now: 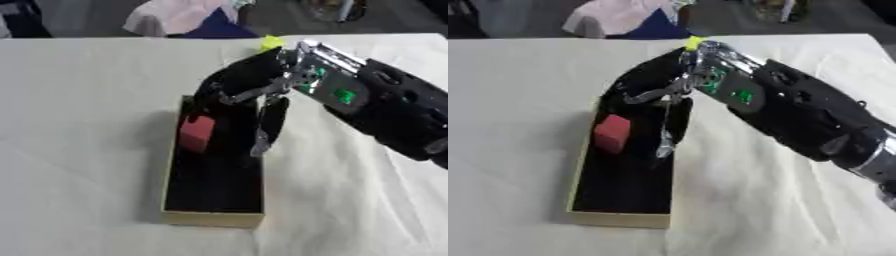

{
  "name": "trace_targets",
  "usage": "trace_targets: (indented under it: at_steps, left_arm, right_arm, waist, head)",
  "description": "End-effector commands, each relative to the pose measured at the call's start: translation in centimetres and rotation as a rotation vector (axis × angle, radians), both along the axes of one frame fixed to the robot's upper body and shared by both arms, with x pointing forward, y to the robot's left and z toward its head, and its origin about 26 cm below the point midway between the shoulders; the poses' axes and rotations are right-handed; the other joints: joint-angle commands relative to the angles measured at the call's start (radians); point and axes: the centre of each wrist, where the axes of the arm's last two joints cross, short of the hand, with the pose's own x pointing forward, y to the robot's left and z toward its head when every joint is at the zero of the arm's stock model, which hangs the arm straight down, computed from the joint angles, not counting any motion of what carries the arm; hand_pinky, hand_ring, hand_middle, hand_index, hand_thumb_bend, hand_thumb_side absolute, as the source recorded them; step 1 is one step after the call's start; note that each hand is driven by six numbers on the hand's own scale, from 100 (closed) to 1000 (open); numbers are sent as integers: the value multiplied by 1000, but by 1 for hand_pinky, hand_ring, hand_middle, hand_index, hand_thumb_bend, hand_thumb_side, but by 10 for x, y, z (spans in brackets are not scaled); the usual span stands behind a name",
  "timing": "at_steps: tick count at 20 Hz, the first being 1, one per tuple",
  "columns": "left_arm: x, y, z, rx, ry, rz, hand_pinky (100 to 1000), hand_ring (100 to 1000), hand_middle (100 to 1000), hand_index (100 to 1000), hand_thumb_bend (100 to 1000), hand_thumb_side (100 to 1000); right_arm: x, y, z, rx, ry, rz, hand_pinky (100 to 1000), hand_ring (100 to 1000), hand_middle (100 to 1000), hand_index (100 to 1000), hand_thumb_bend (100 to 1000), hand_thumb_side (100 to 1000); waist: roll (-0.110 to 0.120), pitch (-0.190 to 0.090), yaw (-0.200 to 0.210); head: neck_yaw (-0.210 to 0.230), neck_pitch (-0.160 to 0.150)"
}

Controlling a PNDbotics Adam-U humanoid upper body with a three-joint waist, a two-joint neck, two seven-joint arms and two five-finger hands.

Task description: Pick up objects on the table and place them in the box.

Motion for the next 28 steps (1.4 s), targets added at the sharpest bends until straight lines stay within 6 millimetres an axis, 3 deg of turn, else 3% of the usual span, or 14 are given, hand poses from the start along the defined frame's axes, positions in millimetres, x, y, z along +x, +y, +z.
trace_targets:
  at_steps: [1, 4, 9, 14, 18, 19, 28]
  left_arm:
    - [-4, -1, 10, 29, -27, 9, 835, 916, 934, 924, 399, 867]
    - [-4, 0, 10, 27, -25, 13, 835, 916, 934, 924, 399, 868]
    - [-4, 2, 8, 23, -23, 16, 835, 916, 934, 923, 396, 870]
    - [-4, 2, 7, 19, -26, 17, 834, 916, 934, 922, 393, 872]
    - [-4, 2, 7, 16, -26, 16, 834, 912, 934, 922, 390, 874]
    - [-4, 2, 6, 14, -27, 16, 834, 911, 934, 921, 390, 875]
    - [-4, 3, 6, 12, -28, 17, 834, 908, 934, 921, 387, 876]
  right_arm:
    - [2, -7, 22, -295, -50, 209, 957, 918, 878, 940, 593, 493]
    - [-1, -10, 37, -246, -72, 201, 946, 905, 869, 934, 597, 477]
    - [-11, -23, 82, -99, -163, 109, 934, 898, 853, 936, 644, 454]
    - [-6, -40, 104, 25, -241, -3, 928, 892, 842, 924, 639, 425]
    - [13, -60, 108, 67, -285, -140, 929, 896, 847, 931, 628, 396]
    - [20, -63, 107, 73, -293, -150, 918, 897, 846, 925, 579, 456]
    - [64, -94, 101, 62, -342, -265, 920, 905, 859, 944, 571, 446]
  waist:
    - [5, -17, 0]
    - [5, -17, -1]
    - [6, -12, 2]
    - [5, -1, 14]
    - [4, 5, 22]
    - [4, 8, 25]
    - [12, 21, 35]
  head:
    - [0, 7]
    - [1, 5]
    - [-11, -14]
    - [-30, -31]
    - [-42, -37]
    - [-46, -40]
    - [-55, -62]
